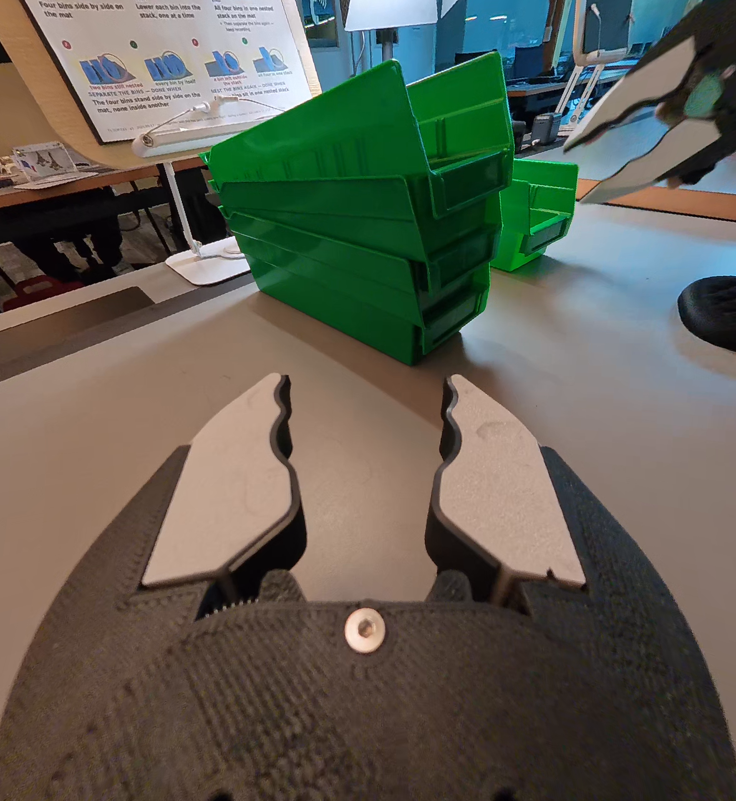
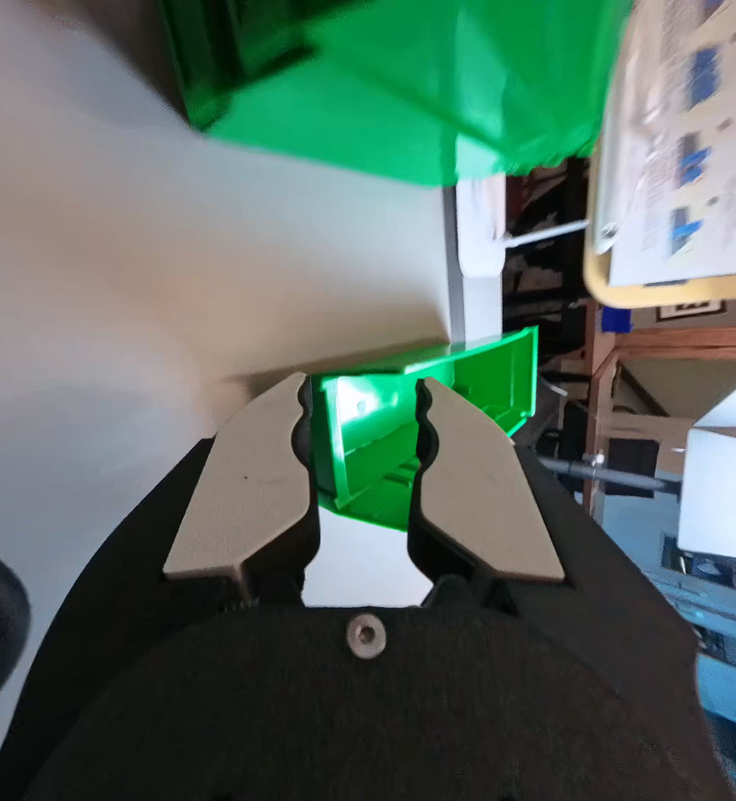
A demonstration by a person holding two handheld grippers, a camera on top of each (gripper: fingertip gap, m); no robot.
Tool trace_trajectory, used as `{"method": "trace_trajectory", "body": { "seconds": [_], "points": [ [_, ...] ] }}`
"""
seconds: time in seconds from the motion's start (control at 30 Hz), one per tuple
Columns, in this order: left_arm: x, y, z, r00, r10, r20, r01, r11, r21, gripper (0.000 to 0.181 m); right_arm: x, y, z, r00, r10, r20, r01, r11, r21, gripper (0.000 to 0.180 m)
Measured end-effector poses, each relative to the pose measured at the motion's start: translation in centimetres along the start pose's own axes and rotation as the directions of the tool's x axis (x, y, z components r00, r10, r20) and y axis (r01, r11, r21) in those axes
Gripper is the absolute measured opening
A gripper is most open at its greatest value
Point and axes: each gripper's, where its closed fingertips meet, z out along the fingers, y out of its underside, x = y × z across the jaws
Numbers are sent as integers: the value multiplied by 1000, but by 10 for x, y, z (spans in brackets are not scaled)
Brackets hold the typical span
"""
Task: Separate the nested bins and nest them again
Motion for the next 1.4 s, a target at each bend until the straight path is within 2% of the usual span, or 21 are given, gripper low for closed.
{"method": "trace_trajectory", "body": {
  "seconds": [0.23, 0.33, 0.43, 0.67, 0.8, 0.97, 1.23, 1.4],
  "points": [
    [1, 1, 0, 1000, 5, -2, -5, 1000, -10, 66, 5, -117, -39, 1000, 13, -15, -9, 964, 266, 44],
    [1, 0, -1, 1000, 7, -2, -7, 1000, -5, 66, 4, -153, -32, 999, -34, -21, 39, 955, 295, 43],
    [2, 0, -1, 1000, 6, -6, -6, 1000, -4, 66, 0, -173, -10, 994, -106, -18, 107, 957, 268, 43],
    [3, 0, -3, 1000, 7, -13, -7, 1000, 0, 65, -3, -177, 49, 973, -229, -18, 229, 971, 61, 38],
    [3, 0, -3, 1000, 6, -15, -6, 1000, 3, 65, -3, -176, 63, 979, -202, 30, 202, 979, 13, 32],
    [3, 0, -3, 1000, 7, -16, -7, 1000, 0, 65, 3, -184, 59, 973, -225, 60, 223, 974, 38, 32],
    [4, 2, -2, 1000, 9, -16, -9, 1000, -11, 65, 59, -209, 26, 986, 5, 169, -35, 983, 180, 31],
    [3, 2, -2, 1000, 4, -17, -5, 1000, -9, 65, 86, -213, 14, 990, 35, 140, -64, 975, 212, 31]
  ]
}}
